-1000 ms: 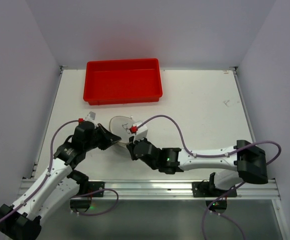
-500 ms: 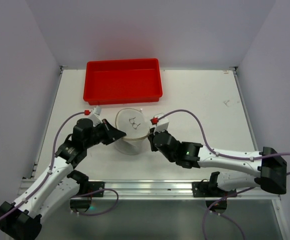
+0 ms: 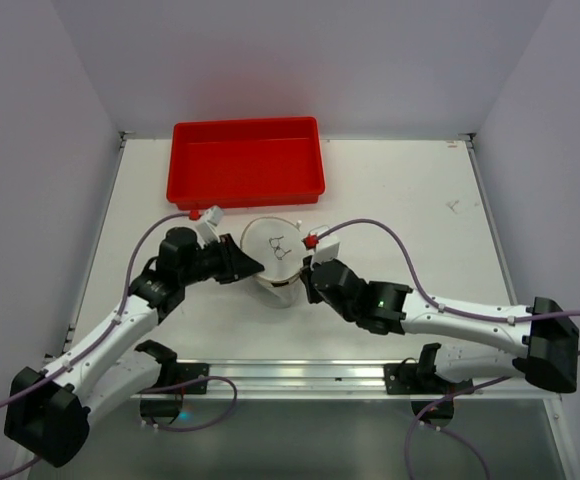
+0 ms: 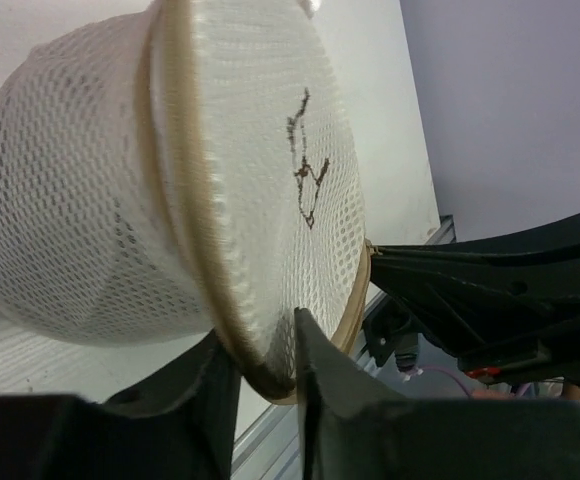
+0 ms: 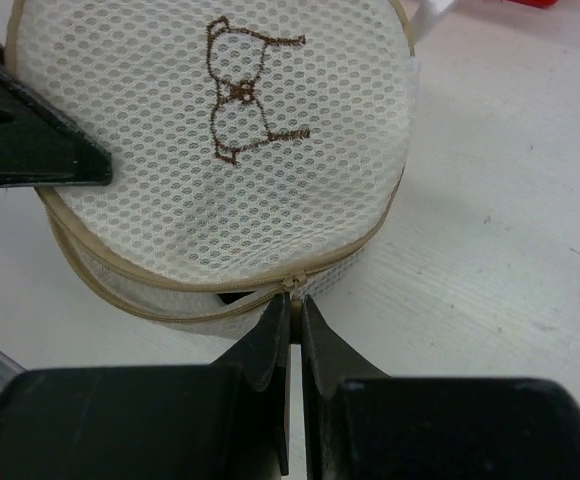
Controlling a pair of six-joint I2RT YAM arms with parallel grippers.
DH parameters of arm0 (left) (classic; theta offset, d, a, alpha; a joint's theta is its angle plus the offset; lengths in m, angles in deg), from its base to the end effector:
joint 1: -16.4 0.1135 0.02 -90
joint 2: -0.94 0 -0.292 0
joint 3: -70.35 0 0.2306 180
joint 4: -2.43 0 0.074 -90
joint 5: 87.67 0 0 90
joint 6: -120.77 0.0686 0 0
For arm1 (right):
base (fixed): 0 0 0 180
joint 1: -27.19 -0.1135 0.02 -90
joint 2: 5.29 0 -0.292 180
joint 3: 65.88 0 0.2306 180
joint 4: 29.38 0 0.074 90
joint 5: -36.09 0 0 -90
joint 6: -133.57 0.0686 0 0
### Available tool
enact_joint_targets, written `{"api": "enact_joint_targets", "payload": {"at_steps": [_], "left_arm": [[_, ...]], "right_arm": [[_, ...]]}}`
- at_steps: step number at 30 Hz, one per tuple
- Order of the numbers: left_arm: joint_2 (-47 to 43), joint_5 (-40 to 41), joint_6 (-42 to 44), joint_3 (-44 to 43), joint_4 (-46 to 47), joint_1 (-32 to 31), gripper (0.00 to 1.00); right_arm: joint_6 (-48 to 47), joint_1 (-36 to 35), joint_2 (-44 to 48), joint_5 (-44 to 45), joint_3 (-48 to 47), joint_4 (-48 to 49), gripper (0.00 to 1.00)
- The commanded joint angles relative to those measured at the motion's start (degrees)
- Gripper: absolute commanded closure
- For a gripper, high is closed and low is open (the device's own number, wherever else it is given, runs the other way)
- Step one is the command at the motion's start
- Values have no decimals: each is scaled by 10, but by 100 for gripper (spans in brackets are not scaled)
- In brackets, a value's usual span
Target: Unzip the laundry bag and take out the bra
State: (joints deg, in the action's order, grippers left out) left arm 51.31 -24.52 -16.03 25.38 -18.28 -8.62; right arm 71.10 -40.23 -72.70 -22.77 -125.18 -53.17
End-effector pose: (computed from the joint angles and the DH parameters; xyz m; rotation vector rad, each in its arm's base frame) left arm 0.1543 -0.1062 0.2572 -0.0936 2.2117 -1.2240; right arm 0.1283 0.2161 0.2804 -0.4003 2.0316 0.4523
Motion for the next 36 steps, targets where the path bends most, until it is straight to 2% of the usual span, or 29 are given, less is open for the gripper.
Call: {"api": "enact_joint_targets", "payload": {"at_steps": [1,2,4,8,10,12,16,18,24,26,31,36], "left_arm": [[24,-42,22,-19,67,5,68],[29,-39,30,-23,69,4,61],[51,-32,41,-41,62,4,55],[72,-26,48,-61,62,4,36],[64,0,43,-73,18,5,30],[59,72,33,-100,-59,4,24],[72,188,29,-153,-193,4,20],[75,220,26,-168,-246,4,19],[7,336,39,-162,-296,4,18],[-13,321,30,-161,-301,4,18],[-48,218,-29,-146,-311,4,18],[-62,202,-113,-134,-355,4,14]], "right_arm": [[-11,-10,4,-30,-18,16,100],[-12,-17,0,-30,-22,19,100],[-11,-38,-14,-32,-34,26,100],[5,-40,-47,-44,-52,47,100],[13,-40,-68,-28,-66,48,100],[16,-40,-80,-23,-74,54,100],[25,-40,-101,0,-88,62,100],[24,-40,-110,13,-101,62,100],[19,-40,-129,22,-132,49,100],[23,-40,-134,26,-136,44,100],[37,-40,-139,35,-133,53,100],[41,-40,-146,40,-141,52,100]]}}
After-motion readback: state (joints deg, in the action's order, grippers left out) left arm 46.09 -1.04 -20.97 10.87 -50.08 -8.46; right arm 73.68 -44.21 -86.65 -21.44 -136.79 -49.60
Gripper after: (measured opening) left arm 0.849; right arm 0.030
